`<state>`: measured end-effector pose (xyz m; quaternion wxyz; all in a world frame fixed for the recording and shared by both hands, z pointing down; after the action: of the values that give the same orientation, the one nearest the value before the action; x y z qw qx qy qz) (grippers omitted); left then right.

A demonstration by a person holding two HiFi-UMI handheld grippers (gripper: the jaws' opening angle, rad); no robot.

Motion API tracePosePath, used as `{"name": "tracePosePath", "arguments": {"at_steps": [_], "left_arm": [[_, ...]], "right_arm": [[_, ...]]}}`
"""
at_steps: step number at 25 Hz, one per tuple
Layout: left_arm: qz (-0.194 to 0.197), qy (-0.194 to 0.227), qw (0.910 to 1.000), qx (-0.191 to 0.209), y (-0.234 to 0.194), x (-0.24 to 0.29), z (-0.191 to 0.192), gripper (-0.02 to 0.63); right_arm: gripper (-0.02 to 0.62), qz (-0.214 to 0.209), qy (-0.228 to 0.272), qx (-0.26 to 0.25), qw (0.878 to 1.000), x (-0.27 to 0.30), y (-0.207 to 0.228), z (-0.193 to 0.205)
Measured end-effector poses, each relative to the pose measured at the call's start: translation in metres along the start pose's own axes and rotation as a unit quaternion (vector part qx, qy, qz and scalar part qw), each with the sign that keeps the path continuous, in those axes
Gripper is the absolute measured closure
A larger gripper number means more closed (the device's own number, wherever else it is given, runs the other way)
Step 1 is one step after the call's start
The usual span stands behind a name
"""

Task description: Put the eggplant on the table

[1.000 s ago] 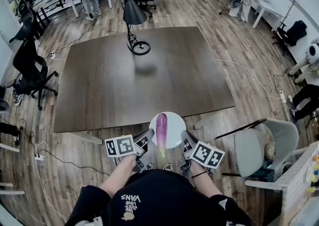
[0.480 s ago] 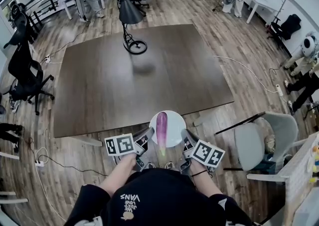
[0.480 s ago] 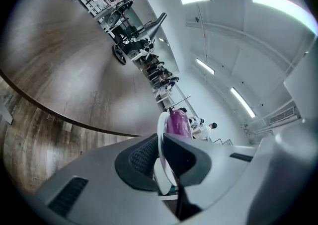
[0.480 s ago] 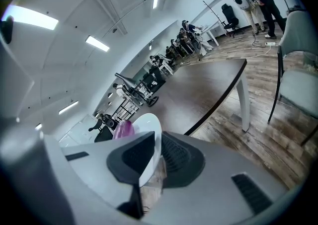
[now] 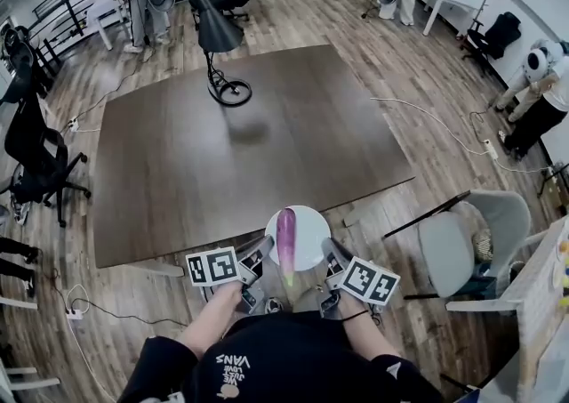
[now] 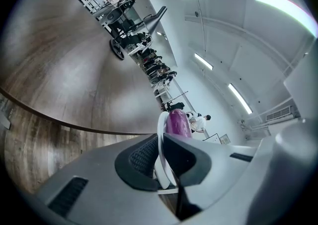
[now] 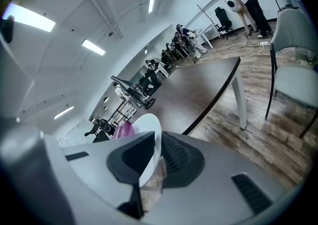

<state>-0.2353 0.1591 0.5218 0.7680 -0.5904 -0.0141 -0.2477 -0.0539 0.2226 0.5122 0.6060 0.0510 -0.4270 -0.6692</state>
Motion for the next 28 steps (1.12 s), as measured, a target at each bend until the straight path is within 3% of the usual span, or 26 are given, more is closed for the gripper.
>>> {"name": "tracePosePath", "arguments": {"at_steps": [12,28], "left_arm": [[0.003,0.011,0.9999,0.003,0.020,0.048,-0.020,0.578],[0.000,0.048,0.9988,-0.007,0.048,0.140,-0.026,0.578]], "right_arm": [[0.558,-0.008,0.007,-0.013,1.000,0.013,0.025,-0.052],[0.558,-0.033,-0.013,-0.033,0.999,0.029,0.091,-0.132]]}}
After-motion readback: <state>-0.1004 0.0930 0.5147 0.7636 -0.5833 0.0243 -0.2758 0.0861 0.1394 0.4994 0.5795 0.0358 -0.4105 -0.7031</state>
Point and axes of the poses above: the fingertips, and each gripper's own axes: x forward along the fingers, y to its right, z out of its underside, the point moved 4 cm from there along -x, backward along the fingers, and after that the axes turned 7 degrees about -x, right-handed, at the moved point
